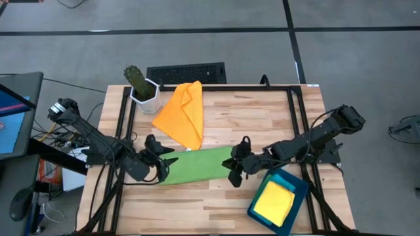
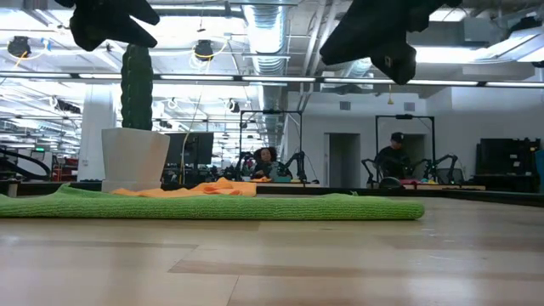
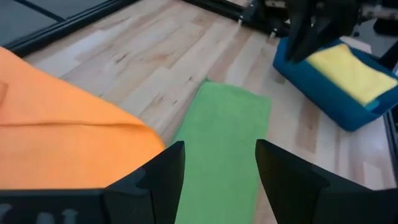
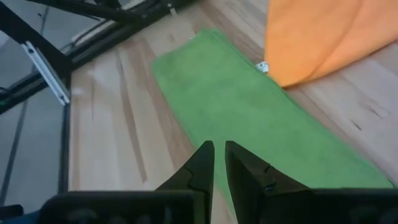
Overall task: Fold microfiber towels
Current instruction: Fold the green microfiber towel
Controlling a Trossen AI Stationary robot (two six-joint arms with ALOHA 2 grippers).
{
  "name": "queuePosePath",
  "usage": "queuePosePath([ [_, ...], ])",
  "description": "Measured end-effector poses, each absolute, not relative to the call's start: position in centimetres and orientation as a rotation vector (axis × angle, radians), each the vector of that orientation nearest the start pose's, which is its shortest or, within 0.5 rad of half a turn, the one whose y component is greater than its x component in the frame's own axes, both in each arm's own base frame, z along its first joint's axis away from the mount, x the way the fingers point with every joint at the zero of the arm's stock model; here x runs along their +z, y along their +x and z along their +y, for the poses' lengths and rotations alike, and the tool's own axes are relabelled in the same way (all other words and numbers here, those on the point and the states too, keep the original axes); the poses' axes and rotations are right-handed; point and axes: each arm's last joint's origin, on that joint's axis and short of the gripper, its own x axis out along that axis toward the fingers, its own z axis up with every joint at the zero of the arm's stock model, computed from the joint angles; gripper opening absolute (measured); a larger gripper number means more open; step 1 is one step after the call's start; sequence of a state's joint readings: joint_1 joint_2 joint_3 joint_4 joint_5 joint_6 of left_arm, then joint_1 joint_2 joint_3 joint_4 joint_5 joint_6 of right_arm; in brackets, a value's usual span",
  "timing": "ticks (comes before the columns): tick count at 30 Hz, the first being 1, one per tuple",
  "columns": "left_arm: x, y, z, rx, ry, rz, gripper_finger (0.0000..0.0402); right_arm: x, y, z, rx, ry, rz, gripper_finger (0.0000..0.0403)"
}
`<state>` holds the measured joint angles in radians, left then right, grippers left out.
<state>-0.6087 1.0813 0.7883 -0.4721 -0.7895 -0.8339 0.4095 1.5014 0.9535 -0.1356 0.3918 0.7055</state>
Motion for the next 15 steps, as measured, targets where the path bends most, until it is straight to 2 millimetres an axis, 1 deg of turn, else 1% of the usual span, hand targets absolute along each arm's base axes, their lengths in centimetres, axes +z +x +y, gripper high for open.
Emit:
queuePosePath([
  [10, 26.2, 18.7, -10.1, 0.388, -0.276, 0.478, 0.019, 23.25, 29.55, 10.92, -0.204, 0.423, 0.597, 0.0066],
  [15, 26.19, 18.7, -10.11, 0.384, -0.274, 0.48, 0.019, 23.21, 29.7, 10.64, -0.157, 0.451, 0.627, 0.0066],
])
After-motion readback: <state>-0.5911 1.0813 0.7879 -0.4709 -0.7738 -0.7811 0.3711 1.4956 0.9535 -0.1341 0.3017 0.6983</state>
